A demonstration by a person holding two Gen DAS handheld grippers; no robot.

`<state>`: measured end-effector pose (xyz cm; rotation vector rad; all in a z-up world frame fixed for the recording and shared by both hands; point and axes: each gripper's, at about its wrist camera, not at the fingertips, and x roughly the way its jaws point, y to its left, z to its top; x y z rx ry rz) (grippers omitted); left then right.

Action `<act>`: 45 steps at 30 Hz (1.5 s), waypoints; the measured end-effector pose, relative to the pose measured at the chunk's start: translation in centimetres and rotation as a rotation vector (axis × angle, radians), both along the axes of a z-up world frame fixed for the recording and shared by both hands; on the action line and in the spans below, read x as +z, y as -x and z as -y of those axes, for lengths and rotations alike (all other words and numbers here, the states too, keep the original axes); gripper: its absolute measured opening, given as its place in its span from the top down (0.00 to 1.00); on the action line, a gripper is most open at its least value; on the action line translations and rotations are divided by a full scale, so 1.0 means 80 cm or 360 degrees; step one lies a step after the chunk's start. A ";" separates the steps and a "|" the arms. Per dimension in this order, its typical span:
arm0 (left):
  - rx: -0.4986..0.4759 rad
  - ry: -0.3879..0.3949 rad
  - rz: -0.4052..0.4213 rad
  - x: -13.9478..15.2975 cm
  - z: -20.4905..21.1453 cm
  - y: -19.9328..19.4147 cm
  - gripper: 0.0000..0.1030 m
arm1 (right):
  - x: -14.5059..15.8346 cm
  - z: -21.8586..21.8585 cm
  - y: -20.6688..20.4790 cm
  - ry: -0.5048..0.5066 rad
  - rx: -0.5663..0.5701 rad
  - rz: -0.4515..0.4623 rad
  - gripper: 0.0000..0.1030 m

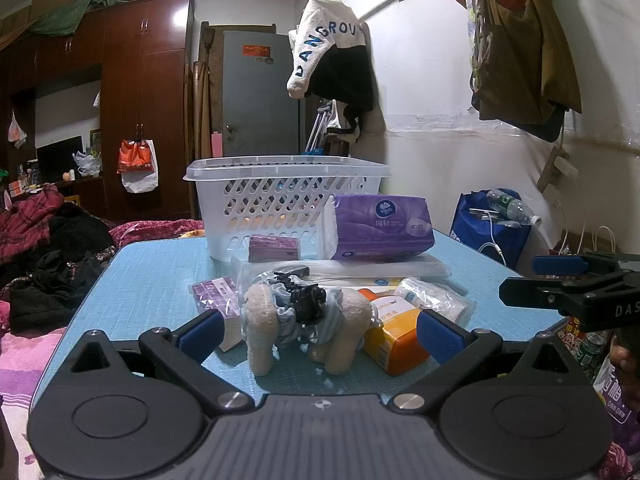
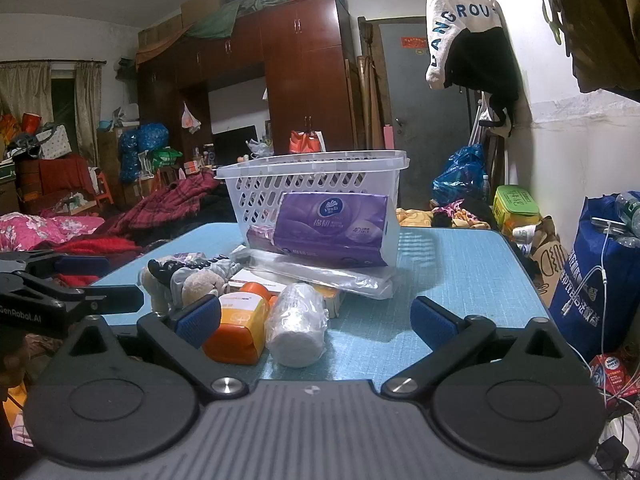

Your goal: Organize objects

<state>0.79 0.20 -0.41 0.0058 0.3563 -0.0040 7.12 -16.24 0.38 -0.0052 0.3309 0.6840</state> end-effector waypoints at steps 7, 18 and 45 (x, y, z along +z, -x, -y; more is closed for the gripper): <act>-0.0006 -0.0003 0.0000 0.000 0.002 0.000 0.00 | 0.000 0.000 0.000 0.0000 0.0000 0.0000 0.00; -0.0027 -0.0015 0.0013 -0.001 0.008 0.001 0.00 | 0.000 0.001 -0.001 0.0001 0.0003 -0.0003 0.00; -0.0002 0.0006 0.0074 0.004 0.000 0.006 0.00 | -0.002 0.000 -0.003 -0.0006 0.0000 -0.0010 0.00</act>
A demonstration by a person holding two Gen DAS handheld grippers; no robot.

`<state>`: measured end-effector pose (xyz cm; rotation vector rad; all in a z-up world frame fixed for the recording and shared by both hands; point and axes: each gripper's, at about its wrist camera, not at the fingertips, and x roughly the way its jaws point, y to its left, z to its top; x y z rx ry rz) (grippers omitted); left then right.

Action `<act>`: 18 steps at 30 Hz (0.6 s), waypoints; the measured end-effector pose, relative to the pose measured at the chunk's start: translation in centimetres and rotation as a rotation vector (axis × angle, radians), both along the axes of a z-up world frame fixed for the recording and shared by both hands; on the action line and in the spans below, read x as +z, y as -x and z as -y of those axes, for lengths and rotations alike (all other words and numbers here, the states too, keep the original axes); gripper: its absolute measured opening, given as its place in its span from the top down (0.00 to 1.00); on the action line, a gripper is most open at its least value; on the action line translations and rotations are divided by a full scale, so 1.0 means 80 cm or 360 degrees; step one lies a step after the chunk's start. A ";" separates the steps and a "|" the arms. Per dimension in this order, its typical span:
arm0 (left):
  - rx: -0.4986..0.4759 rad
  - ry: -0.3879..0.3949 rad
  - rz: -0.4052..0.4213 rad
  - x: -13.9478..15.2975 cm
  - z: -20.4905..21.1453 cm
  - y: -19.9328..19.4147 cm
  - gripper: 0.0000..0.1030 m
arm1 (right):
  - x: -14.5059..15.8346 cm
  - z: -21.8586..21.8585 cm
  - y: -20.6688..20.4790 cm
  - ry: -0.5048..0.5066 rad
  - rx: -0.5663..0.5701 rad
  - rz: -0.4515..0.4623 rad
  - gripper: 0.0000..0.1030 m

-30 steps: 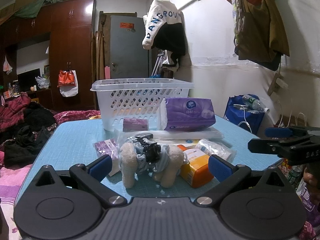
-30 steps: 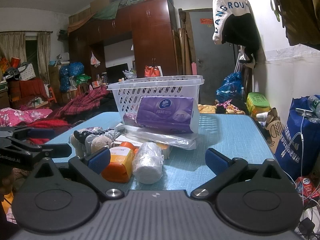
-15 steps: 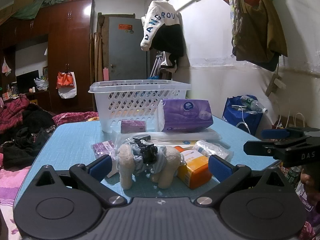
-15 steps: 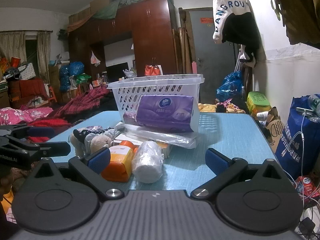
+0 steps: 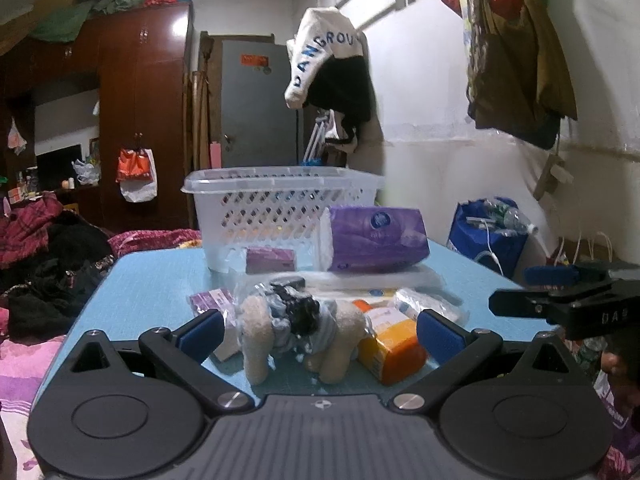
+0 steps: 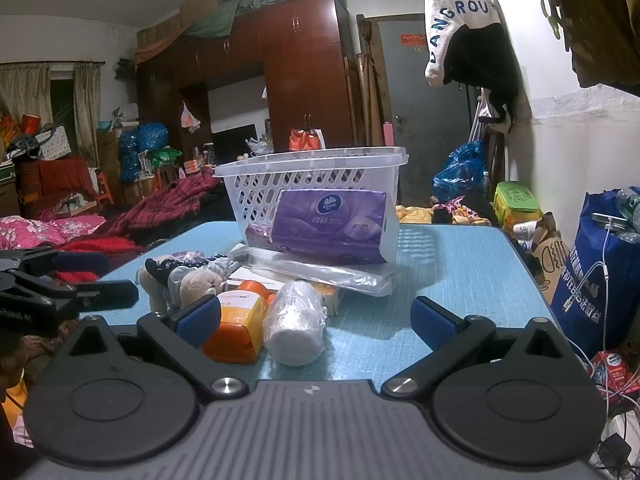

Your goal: Organize objects

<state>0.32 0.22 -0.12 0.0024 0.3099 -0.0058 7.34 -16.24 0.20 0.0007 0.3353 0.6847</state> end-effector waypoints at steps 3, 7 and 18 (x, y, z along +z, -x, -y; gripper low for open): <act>-0.0010 0.0011 0.0071 0.005 -0.005 0.006 0.00 | 0.000 0.001 -0.002 -0.0032 0.0006 -0.0003 0.00; -0.0008 -0.0050 0.0201 0.015 -0.015 0.010 0.00 | 0.003 -0.001 -0.003 -0.0151 0.0100 0.0037 0.00; 0.0058 -0.0039 0.0081 -0.012 -0.070 -0.005 0.01 | -0.016 -0.066 -0.002 -0.0119 0.0371 0.0077 0.19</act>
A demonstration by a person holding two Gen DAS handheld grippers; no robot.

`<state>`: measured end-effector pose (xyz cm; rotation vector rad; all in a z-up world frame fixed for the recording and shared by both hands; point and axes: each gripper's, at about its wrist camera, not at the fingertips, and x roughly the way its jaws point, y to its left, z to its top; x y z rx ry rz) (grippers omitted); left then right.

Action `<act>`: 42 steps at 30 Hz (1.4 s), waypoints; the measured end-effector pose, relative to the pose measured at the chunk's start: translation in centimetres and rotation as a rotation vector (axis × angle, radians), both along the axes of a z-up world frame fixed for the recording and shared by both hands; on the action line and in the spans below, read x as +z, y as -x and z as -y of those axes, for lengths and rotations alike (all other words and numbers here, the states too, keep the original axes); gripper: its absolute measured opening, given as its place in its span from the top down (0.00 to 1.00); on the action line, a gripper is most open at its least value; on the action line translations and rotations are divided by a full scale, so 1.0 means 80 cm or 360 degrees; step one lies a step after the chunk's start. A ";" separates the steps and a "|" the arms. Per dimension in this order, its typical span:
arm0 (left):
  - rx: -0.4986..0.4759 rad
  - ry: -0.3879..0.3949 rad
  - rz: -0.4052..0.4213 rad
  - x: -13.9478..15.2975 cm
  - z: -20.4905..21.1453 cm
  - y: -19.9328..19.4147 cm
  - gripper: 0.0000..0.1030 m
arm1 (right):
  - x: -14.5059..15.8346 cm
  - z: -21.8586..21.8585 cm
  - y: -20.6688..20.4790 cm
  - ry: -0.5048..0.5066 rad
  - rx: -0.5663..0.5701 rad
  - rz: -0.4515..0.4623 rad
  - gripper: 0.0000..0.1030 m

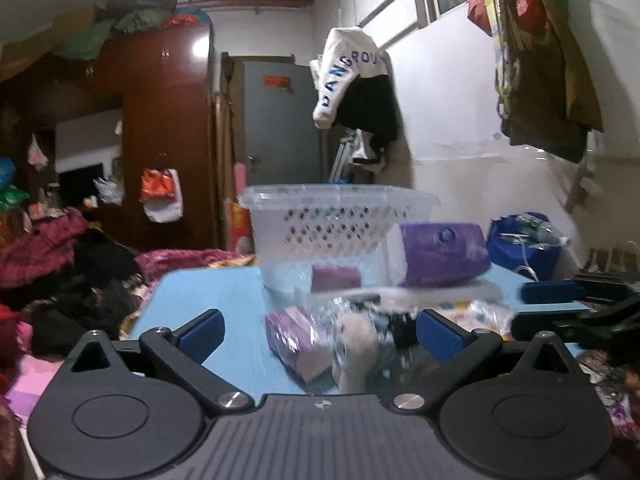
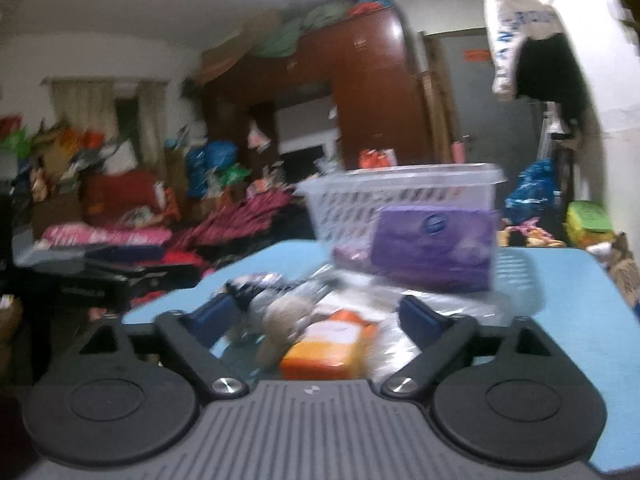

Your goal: Organize objects

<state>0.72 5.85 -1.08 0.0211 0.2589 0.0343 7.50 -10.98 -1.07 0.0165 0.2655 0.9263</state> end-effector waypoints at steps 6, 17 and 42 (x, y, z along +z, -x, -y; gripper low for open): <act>-0.0065 -0.0022 -0.0039 -0.021 0.001 -0.008 0.13 | -0.011 -0.037 0.003 0.0119 0.0080 0.0027 0.40; -0.0127 -0.0019 -0.0084 -0.037 0.001 -0.021 0.42 | -0.010 -0.045 0.000 0.0169 0.0092 0.0068 0.43; -0.0175 -0.0099 0.0161 -0.009 0.025 0.002 0.80 | 0.024 -0.043 0.009 0.0171 0.0106 0.0264 0.74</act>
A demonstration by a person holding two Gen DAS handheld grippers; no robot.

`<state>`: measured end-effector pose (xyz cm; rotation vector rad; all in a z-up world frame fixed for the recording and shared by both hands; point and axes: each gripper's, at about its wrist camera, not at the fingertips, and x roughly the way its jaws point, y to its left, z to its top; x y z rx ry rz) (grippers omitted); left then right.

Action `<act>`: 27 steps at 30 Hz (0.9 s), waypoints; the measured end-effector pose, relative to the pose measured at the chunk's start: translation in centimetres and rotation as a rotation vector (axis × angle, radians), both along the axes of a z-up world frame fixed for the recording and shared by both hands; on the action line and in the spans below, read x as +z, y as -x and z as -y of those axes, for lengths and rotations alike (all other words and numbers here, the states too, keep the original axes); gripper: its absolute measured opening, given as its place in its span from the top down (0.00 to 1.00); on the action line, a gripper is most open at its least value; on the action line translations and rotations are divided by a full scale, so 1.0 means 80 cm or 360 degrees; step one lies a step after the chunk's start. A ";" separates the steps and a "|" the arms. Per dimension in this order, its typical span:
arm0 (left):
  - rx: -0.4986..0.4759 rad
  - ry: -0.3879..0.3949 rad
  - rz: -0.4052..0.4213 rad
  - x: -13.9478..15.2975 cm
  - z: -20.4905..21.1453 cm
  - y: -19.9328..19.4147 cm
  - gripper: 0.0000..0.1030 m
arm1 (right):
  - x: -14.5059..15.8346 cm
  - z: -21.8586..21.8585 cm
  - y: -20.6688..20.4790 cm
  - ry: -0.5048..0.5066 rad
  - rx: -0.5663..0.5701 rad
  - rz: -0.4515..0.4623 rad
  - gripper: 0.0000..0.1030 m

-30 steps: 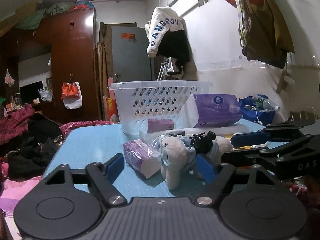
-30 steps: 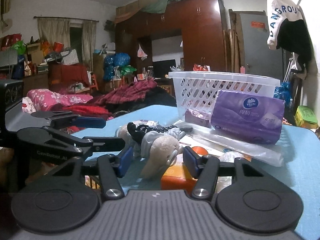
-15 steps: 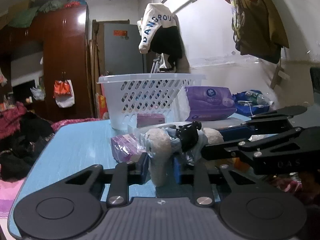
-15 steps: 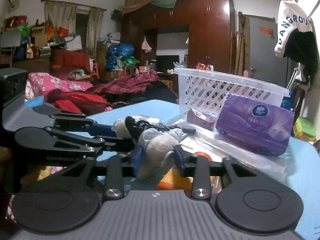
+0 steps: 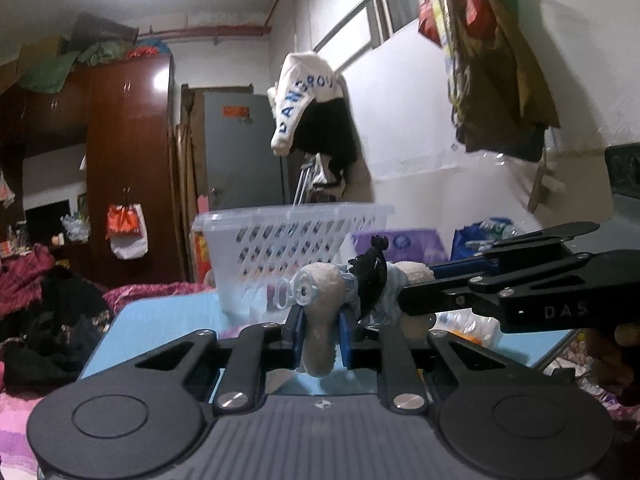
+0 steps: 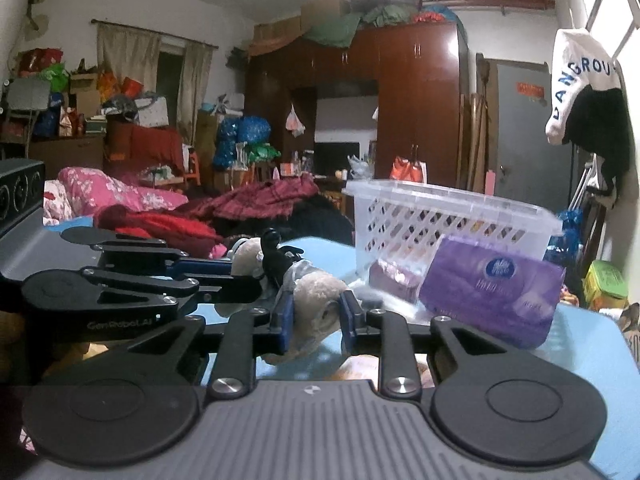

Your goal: Organize objects

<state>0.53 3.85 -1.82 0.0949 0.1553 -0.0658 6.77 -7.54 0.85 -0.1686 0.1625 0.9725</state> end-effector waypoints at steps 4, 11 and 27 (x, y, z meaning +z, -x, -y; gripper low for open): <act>-0.0074 0.0014 0.0047 0.027 -0.002 -0.013 0.80 | 0.021 0.004 -0.009 -0.0013 -0.0012 0.0037 0.74; -0.0154 0.0033 0.0127 0.085 -0.003 -0.041 0.80 | 0.073 0.010 -0.031 -0.0059 -0.0030 0.0105 0.74; -0.0067 0.0132 -0.0298 0.135 -0.036 -0.320 0.80 | 0.123 -0.074 -0.229 0.0201 -0.0343 0.0074 0.74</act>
